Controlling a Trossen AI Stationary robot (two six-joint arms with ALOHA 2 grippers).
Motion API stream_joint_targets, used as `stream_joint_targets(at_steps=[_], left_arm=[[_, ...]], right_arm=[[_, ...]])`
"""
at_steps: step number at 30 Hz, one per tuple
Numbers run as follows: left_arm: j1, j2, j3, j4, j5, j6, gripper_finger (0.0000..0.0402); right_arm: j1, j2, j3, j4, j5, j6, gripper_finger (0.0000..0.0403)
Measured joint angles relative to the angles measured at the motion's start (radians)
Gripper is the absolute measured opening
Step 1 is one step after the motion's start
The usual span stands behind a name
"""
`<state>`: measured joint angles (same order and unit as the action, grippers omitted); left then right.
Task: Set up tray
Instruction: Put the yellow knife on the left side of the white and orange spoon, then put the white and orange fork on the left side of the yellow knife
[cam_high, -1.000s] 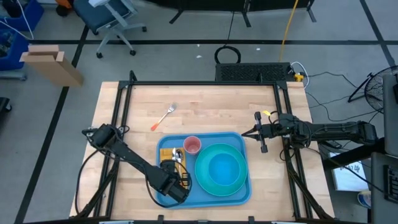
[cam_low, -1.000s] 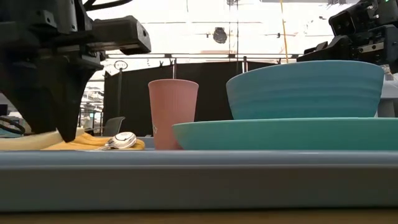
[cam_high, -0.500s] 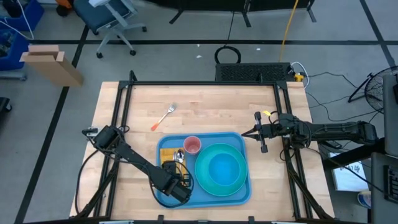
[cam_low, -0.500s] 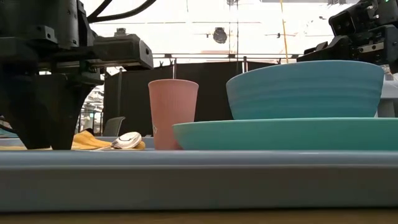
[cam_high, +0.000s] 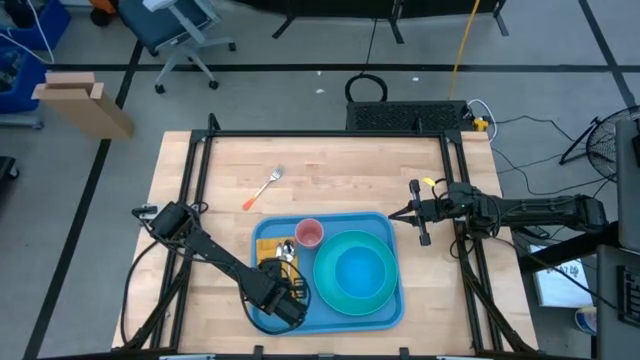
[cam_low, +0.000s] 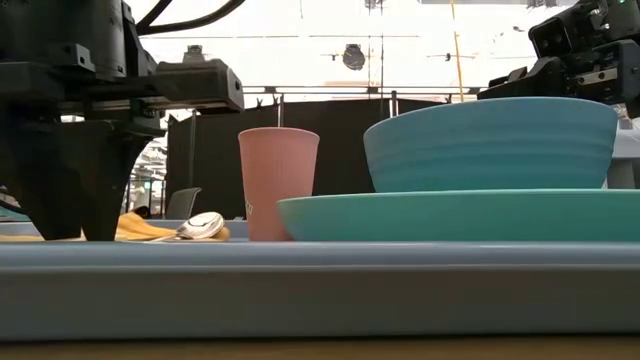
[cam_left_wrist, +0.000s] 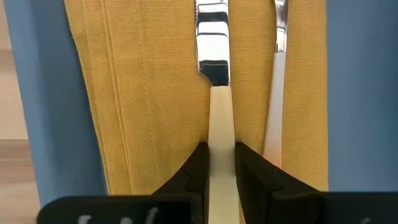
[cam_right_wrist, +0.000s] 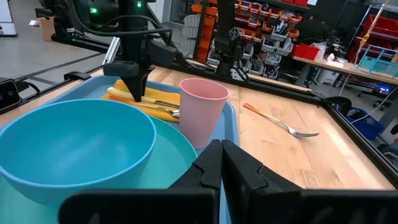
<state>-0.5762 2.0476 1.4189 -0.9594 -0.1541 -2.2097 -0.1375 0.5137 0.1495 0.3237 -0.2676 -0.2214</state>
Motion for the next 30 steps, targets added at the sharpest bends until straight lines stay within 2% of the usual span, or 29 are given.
stream_joint_targets(at_steps=[11,21,25,30], left_arm=[[0.003,0.0,0.0,-0.023,-0.002,-0.012,0.0056],[0.003,-0.003,-0.002,-0.024,-0.011,0.011,0.0194],[0.003,-0.032,-0.008,-0.076,0.004,0.021,0.0225],[-0.009,-0.116,-0.004,-0.147,0.052,0.043,0.0237]], right_arm=[[0.0,0.0,0.0,0.0,0.0,0.0,0.0],[0.0,0.0,0.0,0.0,0.0,0.0,0.0],[0.0,0.0,0.0,0.0,0.0,0.0,0.0],[0.0,0.0,0.0,0.0,-0.001,0.0,0.0]])
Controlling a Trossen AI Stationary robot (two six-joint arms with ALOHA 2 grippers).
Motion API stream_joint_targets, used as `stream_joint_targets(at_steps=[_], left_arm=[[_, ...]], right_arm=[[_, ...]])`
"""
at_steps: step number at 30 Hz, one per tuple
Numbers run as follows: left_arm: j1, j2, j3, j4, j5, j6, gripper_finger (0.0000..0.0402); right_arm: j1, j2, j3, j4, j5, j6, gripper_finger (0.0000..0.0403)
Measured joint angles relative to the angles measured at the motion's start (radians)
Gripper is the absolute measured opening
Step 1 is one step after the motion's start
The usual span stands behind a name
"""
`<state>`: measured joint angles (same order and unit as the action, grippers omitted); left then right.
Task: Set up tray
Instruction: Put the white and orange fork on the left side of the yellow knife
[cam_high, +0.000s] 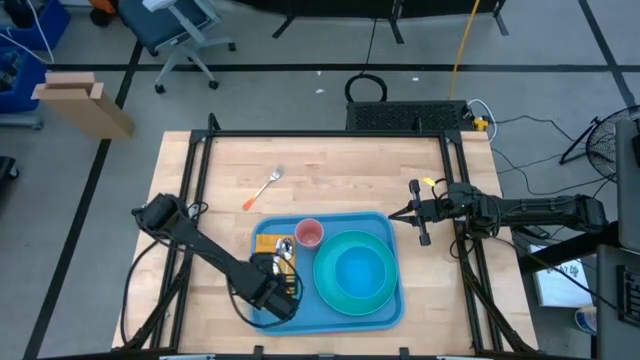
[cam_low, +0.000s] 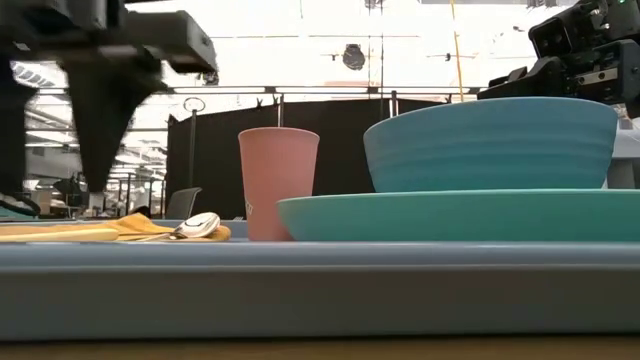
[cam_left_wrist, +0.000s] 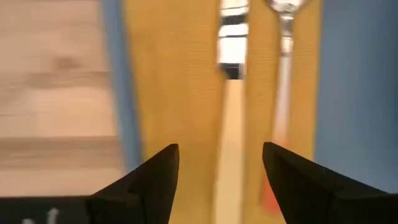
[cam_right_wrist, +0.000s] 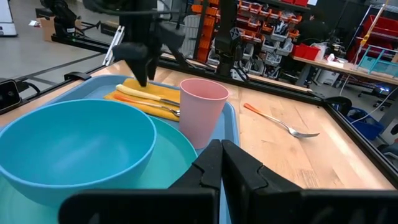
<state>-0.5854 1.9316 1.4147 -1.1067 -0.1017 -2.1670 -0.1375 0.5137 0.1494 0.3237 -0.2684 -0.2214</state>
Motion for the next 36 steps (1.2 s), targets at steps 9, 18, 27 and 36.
stream_joint_targets(at_steps=[9,18,27,36], left_arm=[[0.009,-0.155,0.001,-0.149,-0.103,0.157,0.0239],[0.16,-0.326,0.002,-0.365,-0.39,0.794,0.0239],[0.48,-0.376,-0.014,-0.467,-0.351,1.357,0.0239],[0.871,-0.495,-0.285,-0.263,-0.136,1.837,0.0239]], right_arm=[[0.0,0.0,0.0,0.0,0.0,0.0,0.0],[0.0,0.0,0.0,0.001,0.0,-0.001,0.0],[0.0,0.0,0.0,0.003,0.0,-0.002,0.0],[0.0,0.006,0.0,0.001,0.001,0.025,0.0]])
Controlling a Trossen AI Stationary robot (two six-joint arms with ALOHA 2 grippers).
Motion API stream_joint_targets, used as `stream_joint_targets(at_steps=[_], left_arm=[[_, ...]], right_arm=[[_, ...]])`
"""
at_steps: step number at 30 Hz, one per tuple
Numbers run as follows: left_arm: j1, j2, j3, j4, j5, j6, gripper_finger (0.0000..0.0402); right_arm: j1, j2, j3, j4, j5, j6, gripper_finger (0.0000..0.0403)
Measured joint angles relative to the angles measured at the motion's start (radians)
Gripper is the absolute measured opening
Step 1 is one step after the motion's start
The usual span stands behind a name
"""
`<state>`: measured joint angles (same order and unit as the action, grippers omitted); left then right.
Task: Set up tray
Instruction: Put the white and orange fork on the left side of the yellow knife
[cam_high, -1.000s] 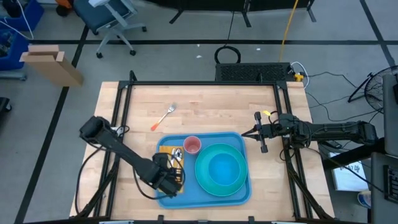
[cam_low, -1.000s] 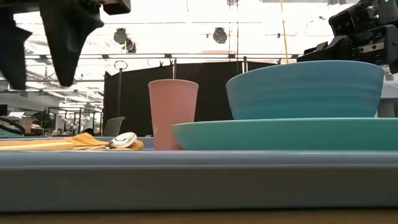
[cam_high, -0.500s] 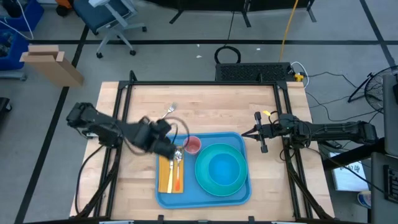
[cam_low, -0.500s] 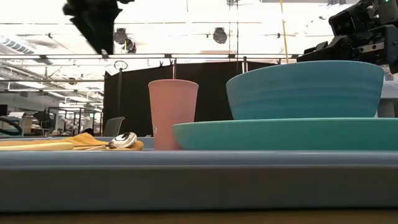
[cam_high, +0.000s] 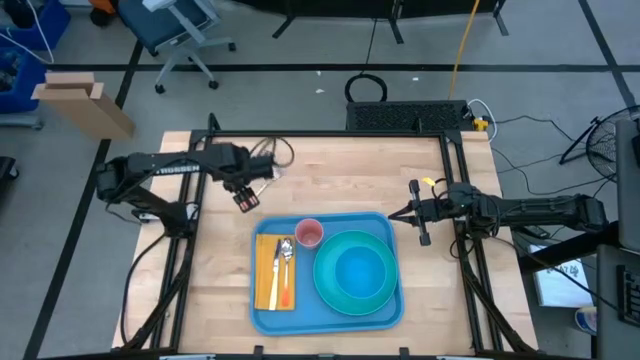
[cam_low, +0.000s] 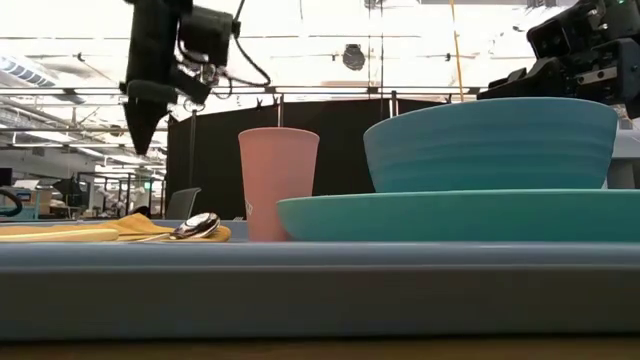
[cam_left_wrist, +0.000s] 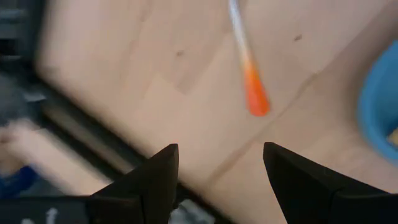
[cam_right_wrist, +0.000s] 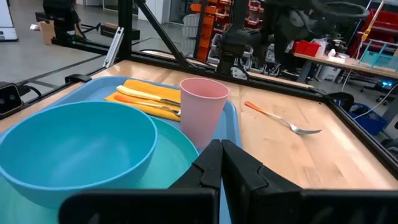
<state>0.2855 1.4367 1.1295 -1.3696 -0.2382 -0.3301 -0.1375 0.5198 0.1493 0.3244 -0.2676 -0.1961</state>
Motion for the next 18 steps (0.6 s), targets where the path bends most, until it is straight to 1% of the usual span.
stream_joint_targets(at_steps=[2,4,8,13,15,18], left_arm=[[0.076,-0.02,-0.059,0.061,0.089,0.033,0.0239],[0.135,-0.027,-0.099,0.119,0.138,0.041,0.0239],[0.198,-0.02,-0.152,0.27,0.153,0.02,0.0239],[0.221,0.016,-0.158,0.453,0.217,0.05,0.0239],[0.23,0.04,-0.153,0.503,0.23,0.072,0.0239],[0.256,0.092,-0.154,0.518,0.233,0.138,0.0239]], right_arm=[[0.0,0.001,0.0,-0.003,0.0,0.001,0.0],[0.0,0.005,0.0,-0.001,0.0,0.001,0.0],[0.0,0.009,0.0,-0.003,0.001,0.001,0.0],[0.0,0.01,0.0,-0.005,0.001,0.004,0.0],[0.0,0.01,0.0,-0.005,0.001,0.005,0.0],[0.0,0.011,0.0,-0.005,0.002,0.004,0.0]])
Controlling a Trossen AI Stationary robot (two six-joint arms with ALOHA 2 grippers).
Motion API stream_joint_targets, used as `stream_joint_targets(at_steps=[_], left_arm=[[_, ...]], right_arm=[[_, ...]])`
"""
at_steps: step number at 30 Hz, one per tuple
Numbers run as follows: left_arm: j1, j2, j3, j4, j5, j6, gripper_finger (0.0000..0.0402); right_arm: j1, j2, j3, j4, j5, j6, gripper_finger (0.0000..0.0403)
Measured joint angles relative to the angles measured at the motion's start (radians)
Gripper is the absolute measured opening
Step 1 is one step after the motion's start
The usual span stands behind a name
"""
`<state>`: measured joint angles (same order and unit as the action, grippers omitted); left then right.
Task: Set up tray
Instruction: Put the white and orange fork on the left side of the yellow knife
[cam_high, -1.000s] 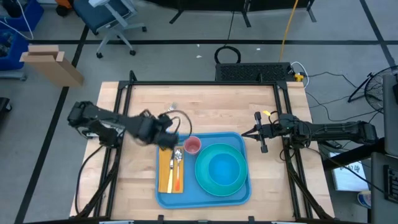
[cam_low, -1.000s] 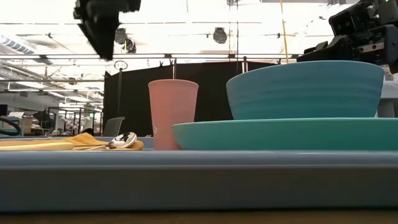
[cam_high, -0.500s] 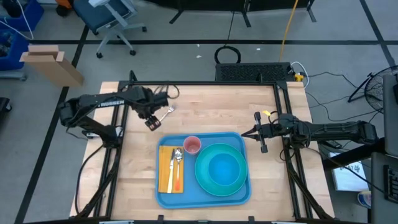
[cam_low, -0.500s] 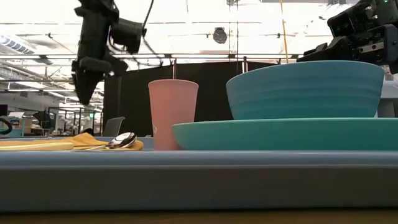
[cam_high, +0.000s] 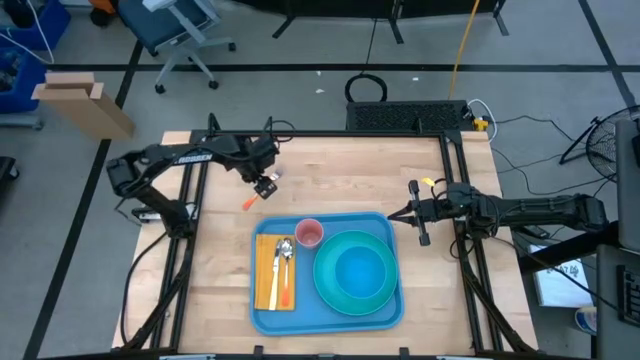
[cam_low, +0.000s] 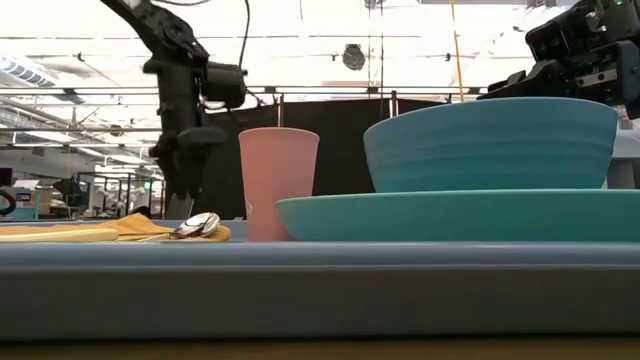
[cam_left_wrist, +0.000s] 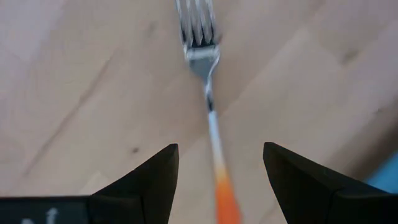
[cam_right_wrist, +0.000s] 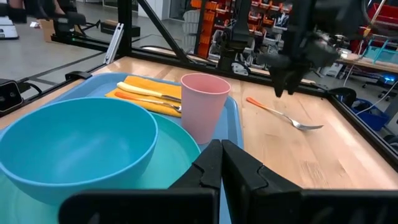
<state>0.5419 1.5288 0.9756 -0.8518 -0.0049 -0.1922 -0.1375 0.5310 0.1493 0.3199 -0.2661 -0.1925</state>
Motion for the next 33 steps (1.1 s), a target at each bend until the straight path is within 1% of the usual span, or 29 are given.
stream_joint_targets(at_steps=[4,8,12,15,18,25,26,28,33], left_arm=[[0.02,0.088,-0.002,0.002,0.009,0.067,0.0239],[0.02,0.157,-0.001,0.072,0.034,0.099,0.0239],[0.022,0.201,0.0,0.121,0.034,0.126,0.0239],[0.03,0.229,0.006,0.134,0.016,0.135,0.0239],[0.039,0.25,0.005,0.144,0.019,0.146,0.0239],[0.041,0.254,0.003,0.172,0.017,0.172,0.0234],[0.041,0.254,0.003,0.17,0.02,0.178,0.0225],[0.043,0.256,0.003,0.154,0.028,0.19,0.0194],[0.043,0.257,0.003,0.14,0.036,0.171,0.0064]], right_arm=[[0.0,0.003,0.0,0.001,0.0,-0.002,0.0],[0.0,0.006,0.0,0.0,0.001,-0.003,0.0],[0.0,0.007,0.0,0.0,0.002,-0.004,0.0],[0.0,0.007,0.0,-0.004,0.002,-0.006,0.0],[0.0,0.008,0.0,-0.003,0.002,-0.008,0.0],[0.0,0.008,0.0,-0.009,0.002,-0.011,0.0],[0.0,0.008,0.0,-0.009,0.002,-0.011,0.0],[0.0,0.008,0.0,-0.009,0.002,-0.011,0.0],[0.0,0.008,0.0,-0.008,0.002,-0.011,0.0]])
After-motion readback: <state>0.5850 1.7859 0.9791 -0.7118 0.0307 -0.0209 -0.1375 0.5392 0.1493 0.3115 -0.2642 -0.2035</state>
